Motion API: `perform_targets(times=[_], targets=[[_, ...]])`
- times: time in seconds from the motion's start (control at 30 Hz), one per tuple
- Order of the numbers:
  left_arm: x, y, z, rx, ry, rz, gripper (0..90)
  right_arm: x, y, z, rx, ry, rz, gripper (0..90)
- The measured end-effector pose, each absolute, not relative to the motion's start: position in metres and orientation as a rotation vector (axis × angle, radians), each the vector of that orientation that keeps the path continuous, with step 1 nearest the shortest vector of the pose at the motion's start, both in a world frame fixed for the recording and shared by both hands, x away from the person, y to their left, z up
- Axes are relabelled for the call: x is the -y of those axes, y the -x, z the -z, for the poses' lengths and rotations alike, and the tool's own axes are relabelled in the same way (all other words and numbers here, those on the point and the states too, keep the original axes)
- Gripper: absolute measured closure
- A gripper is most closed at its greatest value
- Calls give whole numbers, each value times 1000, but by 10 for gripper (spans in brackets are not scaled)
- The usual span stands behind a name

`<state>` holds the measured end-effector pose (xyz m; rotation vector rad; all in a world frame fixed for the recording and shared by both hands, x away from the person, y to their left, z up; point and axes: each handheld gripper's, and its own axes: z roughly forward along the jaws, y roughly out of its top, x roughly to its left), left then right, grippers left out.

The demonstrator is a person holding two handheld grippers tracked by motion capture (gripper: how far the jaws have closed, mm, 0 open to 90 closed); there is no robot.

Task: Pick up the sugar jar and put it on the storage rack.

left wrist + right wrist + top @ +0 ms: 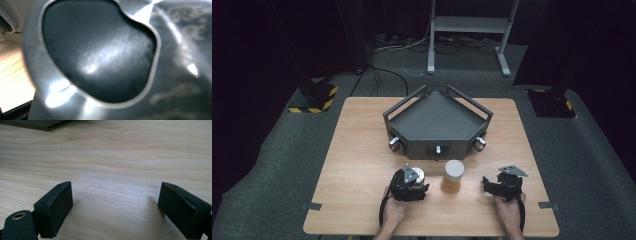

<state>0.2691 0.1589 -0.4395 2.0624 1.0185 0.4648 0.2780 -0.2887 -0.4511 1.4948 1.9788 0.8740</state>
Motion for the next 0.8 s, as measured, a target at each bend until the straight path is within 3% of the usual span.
perform_targets(times=[0.8], targets=[[-155,-272,426,-993,-2072,-456,312,289,-278,451,-1979,-1495,-874,127]])
